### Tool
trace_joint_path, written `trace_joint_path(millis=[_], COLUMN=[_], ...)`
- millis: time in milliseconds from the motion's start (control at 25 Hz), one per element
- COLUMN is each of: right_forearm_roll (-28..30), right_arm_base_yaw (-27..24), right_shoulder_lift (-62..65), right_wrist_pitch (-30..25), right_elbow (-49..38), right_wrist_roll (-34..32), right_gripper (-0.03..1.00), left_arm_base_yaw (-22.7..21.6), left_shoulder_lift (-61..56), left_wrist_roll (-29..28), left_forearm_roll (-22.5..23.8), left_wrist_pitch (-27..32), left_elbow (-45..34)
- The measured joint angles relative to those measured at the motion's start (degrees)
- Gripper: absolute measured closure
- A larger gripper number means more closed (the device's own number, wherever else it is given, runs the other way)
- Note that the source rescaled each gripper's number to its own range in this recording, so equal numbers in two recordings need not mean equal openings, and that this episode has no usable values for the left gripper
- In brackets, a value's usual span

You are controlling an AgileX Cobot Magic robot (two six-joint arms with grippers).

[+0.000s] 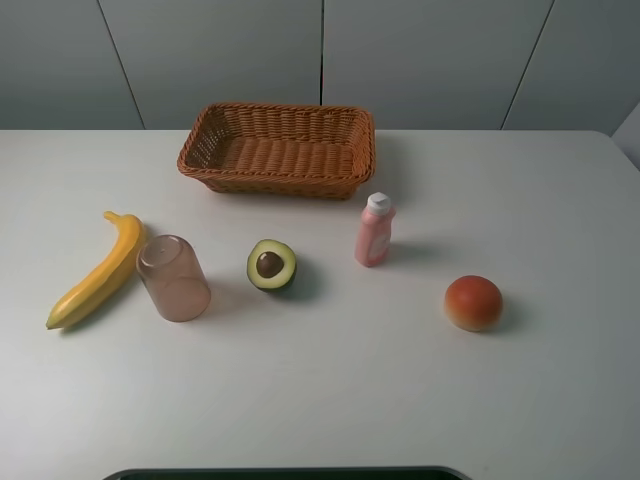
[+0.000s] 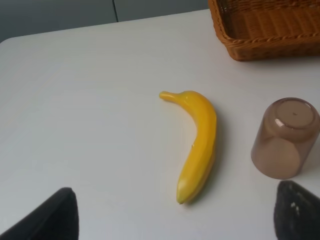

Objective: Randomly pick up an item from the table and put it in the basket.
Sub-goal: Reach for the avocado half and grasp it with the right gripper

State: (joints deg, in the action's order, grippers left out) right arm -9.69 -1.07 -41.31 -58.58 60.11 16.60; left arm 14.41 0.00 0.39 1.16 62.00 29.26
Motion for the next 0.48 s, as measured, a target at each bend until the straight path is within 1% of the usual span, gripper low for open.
trace_joint_path(millis=[120, 200, 240, 400, 480], right_forearm_roll=[-4.73, -6.30, -6.30, -3.01, -2.05], right_arm_base_yaw=[0.00, 1.83, 3.62, 12.97, 17.92], right_shoulder_lift=[-10.07, -15.90, -18.97, -29.27, -33.38], right_wrist_pitch=[0.00, 0.00, 0.00, 0.04, 0.04], right_elbow=[7.36, 11.47, 13.53, 20.73, 22.85], right_wrist_roll=[4.81, 7.10, 7.65, 8.12, 8.27], right_gripper=[-0.03, -0.03, -0.03, -0.03, -0.03], left_arm_base_yaw=[0.00, 0.00, 0.00, 0.00, 0.00], left_shoulder_lift=[0.00, 0.00, 0.00, 0.00, 0.00], left_wrist_roll=[0.00, 0.00, 0.00, 0.00, 0.00], left_forearm_roll=[0.00, 0.00, 0.00, 0.00, 0.00], left_wrist_pitch=[0.00, 0.00, 0.00, 0.00, 0.00], left_elbow=[0.00, 0.00, 0.00, 0.00, 0.00])
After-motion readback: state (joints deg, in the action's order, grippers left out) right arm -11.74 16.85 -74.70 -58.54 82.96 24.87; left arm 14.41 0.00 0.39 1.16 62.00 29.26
